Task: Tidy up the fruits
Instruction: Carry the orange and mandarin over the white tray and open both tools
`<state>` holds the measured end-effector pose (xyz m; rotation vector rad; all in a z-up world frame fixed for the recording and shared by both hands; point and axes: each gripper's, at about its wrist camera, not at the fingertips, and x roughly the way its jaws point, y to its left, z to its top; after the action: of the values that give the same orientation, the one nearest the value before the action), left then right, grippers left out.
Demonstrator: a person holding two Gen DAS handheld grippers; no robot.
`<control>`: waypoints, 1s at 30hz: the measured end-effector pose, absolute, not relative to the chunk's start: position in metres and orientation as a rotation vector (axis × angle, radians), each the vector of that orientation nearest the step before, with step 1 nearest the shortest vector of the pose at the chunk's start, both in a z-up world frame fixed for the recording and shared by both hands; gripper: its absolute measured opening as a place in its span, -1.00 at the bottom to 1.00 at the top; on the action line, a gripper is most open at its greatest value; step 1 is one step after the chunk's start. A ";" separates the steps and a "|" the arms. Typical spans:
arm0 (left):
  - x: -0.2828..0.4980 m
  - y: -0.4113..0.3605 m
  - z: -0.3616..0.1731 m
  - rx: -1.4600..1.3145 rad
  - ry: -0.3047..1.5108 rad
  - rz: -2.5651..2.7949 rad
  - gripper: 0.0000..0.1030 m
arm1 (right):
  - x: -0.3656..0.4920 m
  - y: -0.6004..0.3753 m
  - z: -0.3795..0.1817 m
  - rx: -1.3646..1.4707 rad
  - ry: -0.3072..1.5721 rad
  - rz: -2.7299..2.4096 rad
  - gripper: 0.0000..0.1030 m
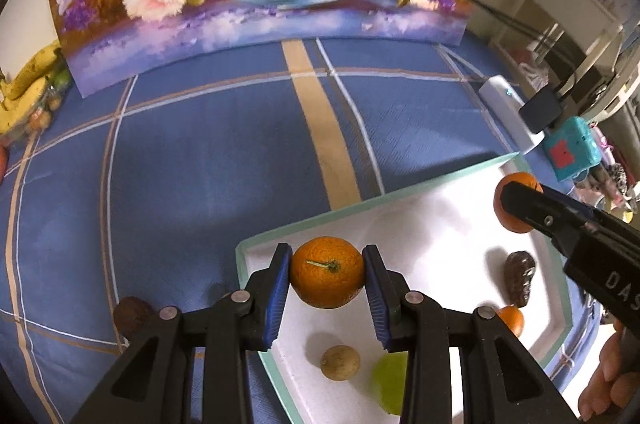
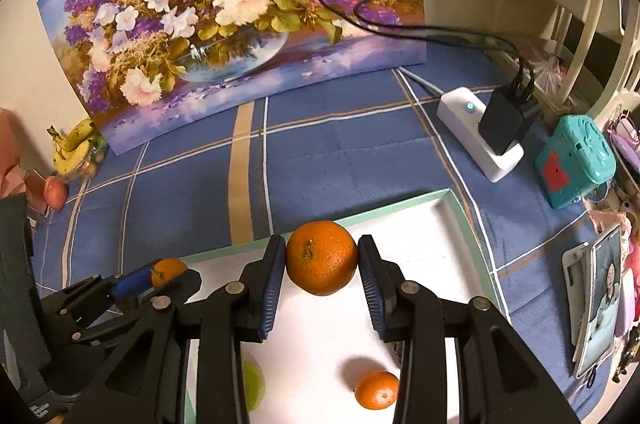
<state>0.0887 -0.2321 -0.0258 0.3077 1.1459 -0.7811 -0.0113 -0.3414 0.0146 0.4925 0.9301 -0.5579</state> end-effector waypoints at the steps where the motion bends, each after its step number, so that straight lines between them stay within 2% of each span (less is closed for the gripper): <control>1: 0.090 -0.232 -0.030 0.310 1.157 -0.776 -0.26 | -0.010 -0.342 0.010 0.498 0.944 -0.558 -0.25; 14: 0.094 -0.225 -0.061 0.322 1.248 -0.753 -0.26 | 0.001 -0.341 -0.050 0.496 1.112 -0.578 -0.24; 21: 0.095 -0.225 -0.058 0.334 1.255 -0.751 -0.24 | 0.000 -0.340 -0.048 0.500 1.109 -0.581 -0.24; 23: 0.095 -0.229 -0.058 0.335 1.254 -0.755 -0.19 | -0.001 -0.340 -0.047 0.505 1.107 -0.578 -0.24; 25: 0.095 -0.232 -0.055 0.330 1.247 -0.767 -0.05 | 0.000 -0.341 -0.044 0.507 1.101 -0.573 -0.24; 30: 0.094 -0.231 -0.041 0.326 1.209 -0.790 -0.03 | -0.001 -0.343 -0.028 0.506 1.056 -0.575 -0.23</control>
<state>0.0939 -0.2314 -0.0409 0.3261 1.2094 -0.7900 -0.0010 -0.3429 -0.0276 0.5059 1.0559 -0.5752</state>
